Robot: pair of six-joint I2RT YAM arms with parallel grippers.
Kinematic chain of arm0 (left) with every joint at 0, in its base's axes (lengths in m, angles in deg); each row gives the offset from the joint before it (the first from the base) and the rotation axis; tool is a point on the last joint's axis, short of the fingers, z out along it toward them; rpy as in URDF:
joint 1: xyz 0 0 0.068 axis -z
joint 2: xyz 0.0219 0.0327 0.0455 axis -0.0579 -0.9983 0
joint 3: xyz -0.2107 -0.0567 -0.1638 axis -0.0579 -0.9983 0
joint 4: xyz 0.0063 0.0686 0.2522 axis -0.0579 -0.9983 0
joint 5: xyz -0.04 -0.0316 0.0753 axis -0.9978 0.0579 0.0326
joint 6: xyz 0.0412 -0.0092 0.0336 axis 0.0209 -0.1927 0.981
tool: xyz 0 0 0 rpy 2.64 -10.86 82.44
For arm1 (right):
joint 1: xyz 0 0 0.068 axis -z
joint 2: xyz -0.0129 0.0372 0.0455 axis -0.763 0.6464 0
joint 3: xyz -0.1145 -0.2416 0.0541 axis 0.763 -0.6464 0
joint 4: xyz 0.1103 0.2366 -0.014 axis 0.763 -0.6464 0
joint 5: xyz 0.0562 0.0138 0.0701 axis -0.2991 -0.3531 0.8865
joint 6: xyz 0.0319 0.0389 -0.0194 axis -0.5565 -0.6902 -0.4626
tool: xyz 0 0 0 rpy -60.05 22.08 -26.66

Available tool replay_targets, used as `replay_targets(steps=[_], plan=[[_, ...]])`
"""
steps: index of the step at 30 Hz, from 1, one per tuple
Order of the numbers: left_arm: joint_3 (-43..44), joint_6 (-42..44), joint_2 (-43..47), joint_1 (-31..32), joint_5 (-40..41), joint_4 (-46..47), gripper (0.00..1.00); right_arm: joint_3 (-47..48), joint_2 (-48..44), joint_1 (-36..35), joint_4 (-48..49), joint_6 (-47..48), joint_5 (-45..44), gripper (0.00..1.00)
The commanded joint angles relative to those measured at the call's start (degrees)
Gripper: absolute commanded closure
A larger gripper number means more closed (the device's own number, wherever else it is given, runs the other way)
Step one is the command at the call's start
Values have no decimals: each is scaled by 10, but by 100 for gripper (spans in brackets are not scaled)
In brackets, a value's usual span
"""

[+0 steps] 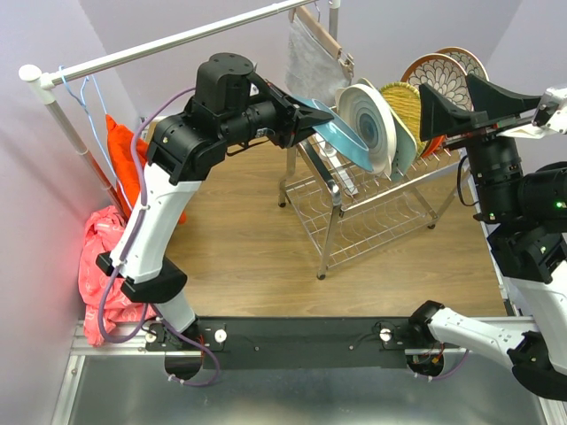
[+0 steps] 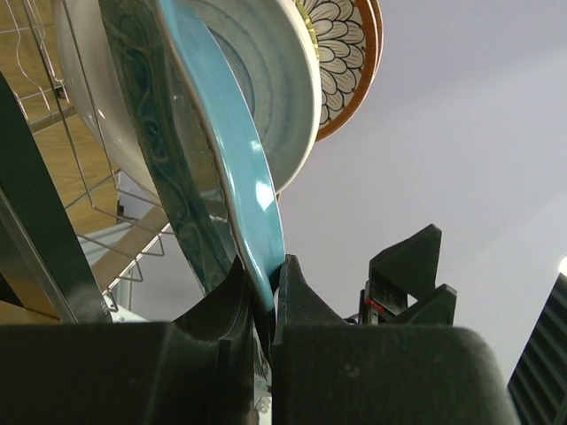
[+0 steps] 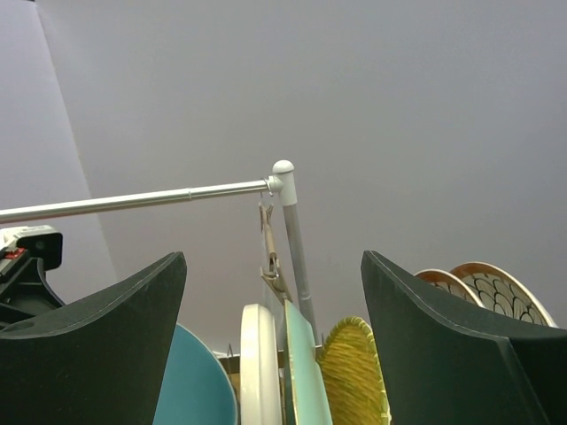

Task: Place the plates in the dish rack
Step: Insert the plate into the dish rack

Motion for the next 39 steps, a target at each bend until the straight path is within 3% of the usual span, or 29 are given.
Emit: replay_targets(steps=[1, 39], plan=[[34, 8, 2, -2, -36, 67, 100, -11, -11, -1, 7, -12, -7, 12], [44, 33, -3, -26, -93, 51, 100, -49, -46, -1, 7, -20, 1, 12]])
